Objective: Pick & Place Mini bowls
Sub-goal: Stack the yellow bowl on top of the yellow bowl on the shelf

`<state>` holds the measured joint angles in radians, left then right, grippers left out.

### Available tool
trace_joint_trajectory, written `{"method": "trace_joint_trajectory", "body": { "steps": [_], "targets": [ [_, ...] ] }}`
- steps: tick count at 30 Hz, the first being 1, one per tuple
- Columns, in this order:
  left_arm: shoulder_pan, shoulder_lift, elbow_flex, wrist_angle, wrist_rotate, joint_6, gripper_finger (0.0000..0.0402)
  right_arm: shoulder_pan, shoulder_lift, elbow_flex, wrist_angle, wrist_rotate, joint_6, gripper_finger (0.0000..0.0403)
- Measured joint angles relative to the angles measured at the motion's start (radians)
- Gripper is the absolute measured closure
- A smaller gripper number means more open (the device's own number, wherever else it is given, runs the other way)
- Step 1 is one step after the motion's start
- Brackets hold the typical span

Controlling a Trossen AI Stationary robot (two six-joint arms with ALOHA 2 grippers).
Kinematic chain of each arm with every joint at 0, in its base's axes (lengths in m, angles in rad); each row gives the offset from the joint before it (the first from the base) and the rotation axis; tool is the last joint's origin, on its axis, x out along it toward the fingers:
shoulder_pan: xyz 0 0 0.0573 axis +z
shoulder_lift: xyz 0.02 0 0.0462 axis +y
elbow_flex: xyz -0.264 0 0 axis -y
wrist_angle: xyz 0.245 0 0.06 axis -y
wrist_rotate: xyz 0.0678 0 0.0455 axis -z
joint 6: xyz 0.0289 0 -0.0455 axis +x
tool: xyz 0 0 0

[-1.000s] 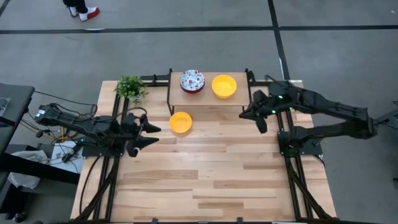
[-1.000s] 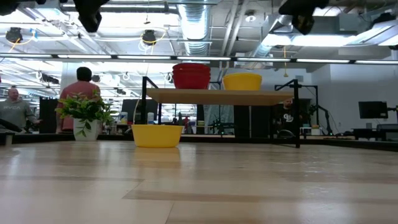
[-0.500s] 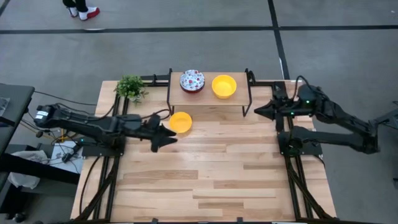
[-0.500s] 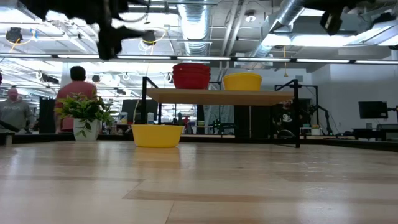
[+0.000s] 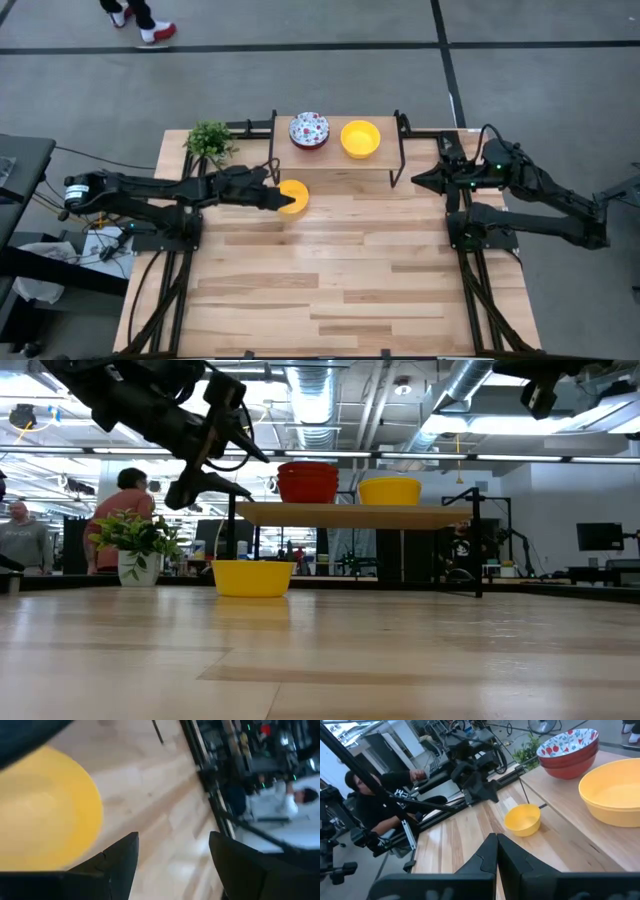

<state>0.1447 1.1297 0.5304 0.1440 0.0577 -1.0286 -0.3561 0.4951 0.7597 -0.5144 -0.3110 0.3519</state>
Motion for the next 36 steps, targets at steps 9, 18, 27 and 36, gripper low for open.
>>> {"method": "trace_joint_trajectory", "body": {
  "steps": [9, 18, 27, 36],
  "targets": [
    [0.022, -0.001, 0.000, 0.006, -0.054, -0.006, 0.0160, 0.000, 0.001, 0.000, 0.000, 0.004, 0.000, 0.0403],
    [0.019, -0.001, 0.000, -0.122, -0.068, -0.139, 0.0160, 0.000, 0.001, 0.000, 0.000, 0.052, 0.015, 0.0403],
    [0.019, -0.001, 0.000, -0.245, -0.073, -0.261, 0.0164, 0.000, 0.001, 0.000, 0.000, 0.081, 0.017, 0.0403],
    [0.031, 0.002, -0.001, -0.351, -0.089, -0.297, 0.0176, 0.000, 0.002, 0.000, 0.000, 0.085, 0.017, 0.0403]
  ]
}}
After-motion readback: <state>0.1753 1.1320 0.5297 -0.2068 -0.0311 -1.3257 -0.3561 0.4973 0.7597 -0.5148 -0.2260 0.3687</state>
